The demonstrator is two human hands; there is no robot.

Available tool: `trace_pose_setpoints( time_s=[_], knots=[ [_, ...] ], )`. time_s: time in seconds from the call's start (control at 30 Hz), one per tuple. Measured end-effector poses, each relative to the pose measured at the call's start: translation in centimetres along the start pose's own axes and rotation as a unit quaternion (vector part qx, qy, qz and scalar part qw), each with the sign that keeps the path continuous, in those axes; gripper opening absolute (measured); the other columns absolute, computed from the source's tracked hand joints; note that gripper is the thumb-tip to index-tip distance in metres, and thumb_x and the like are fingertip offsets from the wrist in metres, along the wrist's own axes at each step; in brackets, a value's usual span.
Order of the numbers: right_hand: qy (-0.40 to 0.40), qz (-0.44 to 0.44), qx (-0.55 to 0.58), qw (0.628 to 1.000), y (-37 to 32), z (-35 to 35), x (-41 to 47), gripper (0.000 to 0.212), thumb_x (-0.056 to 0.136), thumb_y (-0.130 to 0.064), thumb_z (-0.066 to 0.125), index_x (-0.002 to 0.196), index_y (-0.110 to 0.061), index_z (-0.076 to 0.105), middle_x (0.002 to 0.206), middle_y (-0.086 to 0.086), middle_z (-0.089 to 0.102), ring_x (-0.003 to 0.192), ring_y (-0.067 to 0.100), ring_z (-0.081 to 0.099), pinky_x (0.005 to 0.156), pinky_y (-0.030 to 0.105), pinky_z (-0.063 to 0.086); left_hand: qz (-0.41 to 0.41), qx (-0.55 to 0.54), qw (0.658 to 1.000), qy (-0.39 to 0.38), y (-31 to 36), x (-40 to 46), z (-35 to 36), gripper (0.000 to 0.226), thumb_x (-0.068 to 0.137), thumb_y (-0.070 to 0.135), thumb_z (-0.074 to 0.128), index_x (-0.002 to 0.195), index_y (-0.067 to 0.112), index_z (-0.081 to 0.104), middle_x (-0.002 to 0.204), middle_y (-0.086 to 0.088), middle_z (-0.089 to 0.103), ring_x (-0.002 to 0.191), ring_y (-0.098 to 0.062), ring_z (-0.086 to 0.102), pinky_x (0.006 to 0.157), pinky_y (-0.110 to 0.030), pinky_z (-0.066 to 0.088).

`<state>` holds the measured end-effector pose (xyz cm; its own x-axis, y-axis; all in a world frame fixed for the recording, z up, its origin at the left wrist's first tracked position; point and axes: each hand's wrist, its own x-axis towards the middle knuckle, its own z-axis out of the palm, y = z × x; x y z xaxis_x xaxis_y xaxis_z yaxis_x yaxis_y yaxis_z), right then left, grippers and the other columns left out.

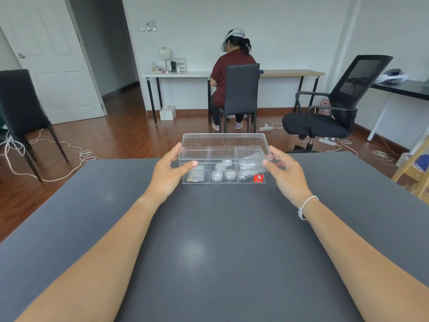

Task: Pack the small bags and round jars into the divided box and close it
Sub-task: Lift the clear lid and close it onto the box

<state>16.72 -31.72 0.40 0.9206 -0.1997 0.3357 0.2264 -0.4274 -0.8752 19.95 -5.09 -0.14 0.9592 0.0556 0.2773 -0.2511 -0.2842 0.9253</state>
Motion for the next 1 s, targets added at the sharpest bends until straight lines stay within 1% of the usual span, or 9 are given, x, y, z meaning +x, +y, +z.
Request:
trace_pose_setpoints(
  time_s=[0.13, 0.23, 0.33, 0.43, 0.5, 0.63, 0.8, 0.9, 1.0],
  knots=[
    [0.008, 0.002, -0.013, 1.0, 0.4, 0.3, 0.2, 0.045, 0.088, -0.028, 0.052, 0.132, -0.028, 0.041, 0.12, -0.007, 0.048, 0.1, 0.01, 0.043, 0.086, 0.024, 0.036, -0.016, 0.009, 1.0, -0.005, -0.3, 0.1, 0.1, 0.074, 0.075, 0.034, 0.07, 0.138, 0.028, 0.031, 0.143, 0.012, 0.041, 0.134, -0.01, 0.031, 0.108, -0.03, 0.025],
    [0.006, 0.007, -0.024, 1.0, 0.7, 0.5, 0.4, 0.045, 0.088, -0.028, 0.052, 0.132, -0.028, 0.041, 0.129, -0.002, 0.047, 0.101, 0.009, 0.042, 0.084, 0.023, 0.038, -0.018, 0.016, 1.0, -0.007, -0.4, 0.1, 0.1, 0.074, 0.075, 0.036, 0.069, 0.138, 0.03, 0.03, 0.145, 0.011, 0.039, 0.135, -0.011, 0.03, 0.11, -0.033, 0.024],
    [0.003, 0.013, -0.023, 1.0, 0.9, 0.6, 0.4, 0.045, 0.088, -0.029, 0.051, 0.132, -0.027, 0.041, 0.124, -0.003, 0.048, 0.099, 0.009, 0.043, 0.084, 0.022, 0.039, -0.022, 0.028, 0.999, -0.005, -0.4, 0.1, 0.1, 0.072, 0.075, 0.038, 0.068, 0.137, 0.031, 0.033, 0.148, 0.007, 0.033, 0.135, -0.013, 0.029, 0.109, -0.034, 0.025],
    [0.003, 0.012, -0.024, 1.0, 1.0, 0.7, 0.3, 0.044, 0.089, -0.03, 0.05, 0.132, -0.026, 0.042, 0.115, -0.007, 0.046, 0.096, 0.009, 0.043, 0.081, 0.019, 0.038, -0.024, 0.03, 0.999, -0.007, -0.3, 0.1, 0.0, 0.071, 0.075, 0.038, 0.068, 0.137, 0.029, 0.034, 0.148, 0.006, 0.033, 0.134, -0.014, 0.031, 0.106, -0.031, 0.027],
    [0.002, 0.011, -0.028, 1.0, 1.0, 0.7, 0.4, 0.044, 0.089, -0.03, 0.05, 0.132, -0.025, 0.042, 0.112, -0.008, 0.045, 0.096, 0.01, 0.044, 0.08, 0.019, 0.038, -0.025, 0.027, 0.999, -0.006, -0.3, 0.0, 0.0, 0.07, 0.076, 0.037, 0.068, 0.137, 0.028, 0.034, 0.147, 0.006, 0.035, 0.133, -0.014, 0.033, 0.103, -0.028, 0.028],
    [-0.002, 0.012, -0.032, 0.999, 1.0, 0.7, 0.3, 0.044, 0.089, -0.031, 0.049, 0.132, -0.025, 0.042, 0.113, -0.007, 0.045, 0.097, 0.01, 0.044, 0.082, 0.021, 0.039, -0.03, 0.023, 0.999, -0.004, -0.2, 0.0, 0.0, 0.07, 0.076, 0.036, 0.068, 0.137, 0.028, 0.035, 0.145, 0.005, 0.037, 0.131, -0.014, 0.035, 0.096, -0.025, 0.029],
    [-0.002, 0.012, -0.032, 0.999, 1.0, 0.7, 0.4, 0.044, 0.089, -0.031, 0.049, 0.132, -0.024, 0.042, 0.116, -0.005, 0.045, 0.097, 0.01, 0.044, 0.08, 0.019, 0.038, -0.035, 0.022, 0.999, -0.007, -0.3, 0.0, -0.1, 0.069, 0.076, 0.037, 0.068, 0.136, 0.027, 0.036, 0.143, 0.004, 0.04, 0.126, -0.011, 0.037, 0.096, -0.025, 0.03],
    [0.0, 0.014, -0.034, 0.999, 1.1, 0.7, 0.3, 0.044, 0.089, -0.031, 0.049, 0.132, -0.023, 0.043, 0.122, -0.002, 0.047, 0.096, 0.01, 0.044, 0.075, 0.014, 0.037, -0.044, 0.019, 0.999, -0.009, -0.5, 0.0, -0.1, 0.069, 0.075, 0.037, 0.069, 0.135, 0.026, 0.038, 0.141, 0.003, 0.044, 0.123, -0.009, 0.039, 0.096, -0.024, 0.031],
    [-0.002, 0.013, -0.033, 0.999, 1.1, 0.7, 0.3, 0.044, 0.089, -0.031, 0.049, 0.132, -0.023, 0.042, 0.122, -0.002, 0.047, 0.096, 0.01, 0.044, 0.073, 0.01, 0.036, -0.044, 0.018, 0.999, -0.012, -0.5, -0.1, -0.2, 0.068, 0.075, 0.037, 0.069, 0.135, 0.025, 0.039, 0.14, 0.004, 0.046, 0.119, -0.006, 0.039, 0.097, -0.024, 0.031]
  ],
)
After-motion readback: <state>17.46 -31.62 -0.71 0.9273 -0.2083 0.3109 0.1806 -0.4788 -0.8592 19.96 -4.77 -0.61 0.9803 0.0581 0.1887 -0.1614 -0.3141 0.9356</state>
